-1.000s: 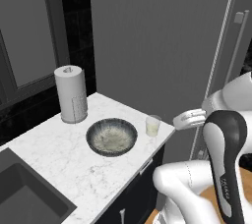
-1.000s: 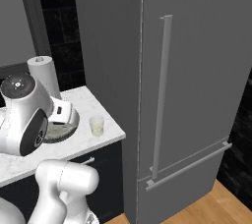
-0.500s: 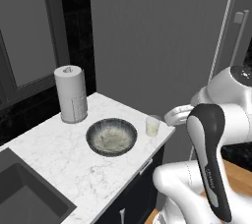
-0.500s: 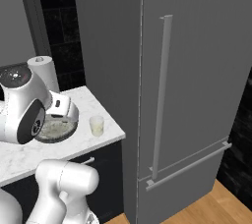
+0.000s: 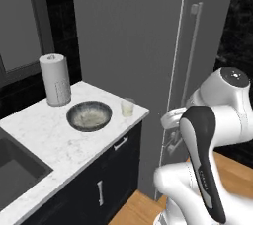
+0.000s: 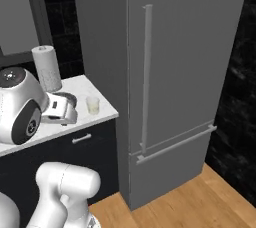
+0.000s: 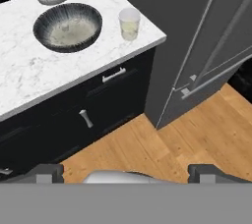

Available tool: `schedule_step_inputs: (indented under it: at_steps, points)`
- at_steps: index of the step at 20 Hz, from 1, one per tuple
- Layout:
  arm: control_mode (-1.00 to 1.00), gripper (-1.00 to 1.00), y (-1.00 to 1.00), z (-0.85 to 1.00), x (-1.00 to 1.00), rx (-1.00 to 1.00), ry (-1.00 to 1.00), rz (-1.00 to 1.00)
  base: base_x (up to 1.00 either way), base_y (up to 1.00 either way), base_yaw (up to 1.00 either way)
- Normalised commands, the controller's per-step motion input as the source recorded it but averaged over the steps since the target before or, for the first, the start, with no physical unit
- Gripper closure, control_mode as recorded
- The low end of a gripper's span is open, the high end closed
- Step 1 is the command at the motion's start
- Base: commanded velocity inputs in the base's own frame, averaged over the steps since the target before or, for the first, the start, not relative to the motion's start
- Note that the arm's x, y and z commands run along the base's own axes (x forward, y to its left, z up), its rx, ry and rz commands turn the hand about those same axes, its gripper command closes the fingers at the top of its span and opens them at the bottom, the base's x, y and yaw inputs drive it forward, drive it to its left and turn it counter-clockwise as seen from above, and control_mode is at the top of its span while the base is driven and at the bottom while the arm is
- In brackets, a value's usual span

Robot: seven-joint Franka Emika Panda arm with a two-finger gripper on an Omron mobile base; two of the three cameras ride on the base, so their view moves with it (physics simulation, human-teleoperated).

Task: Grab a lemon wedge from the fridge and one ice cube from the ice bowl, and put them in the glass of lemonade.

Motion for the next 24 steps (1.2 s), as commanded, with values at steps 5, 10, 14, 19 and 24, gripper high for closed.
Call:
schedule_step_inputs:
  at_steps: [5,10,14,19,24]
  points:
    - [1.0,-1.0,0.0,0.0,0.0,0.0,0.0,0.0,-0.31,-0.98,0.19]
    - [1.0,-1.0,0.0,0.0,0.0,0.0,0.0,0.0,0.01,-1.0,0.3]
    - [1.0,-1.0,0.0,0.0,0.0,0.0,0.0,0.0,0.03,-1.0,0.34]
    - [1.0,-1.0,0.0,0.0,0.0,0.0,0.0,0.0,0.0,-0.88,0.37]
    - [1.0,-1.0,0.0,0.0,0.0,0.0,0.0,0.0,0.0,-0.18,0.41]
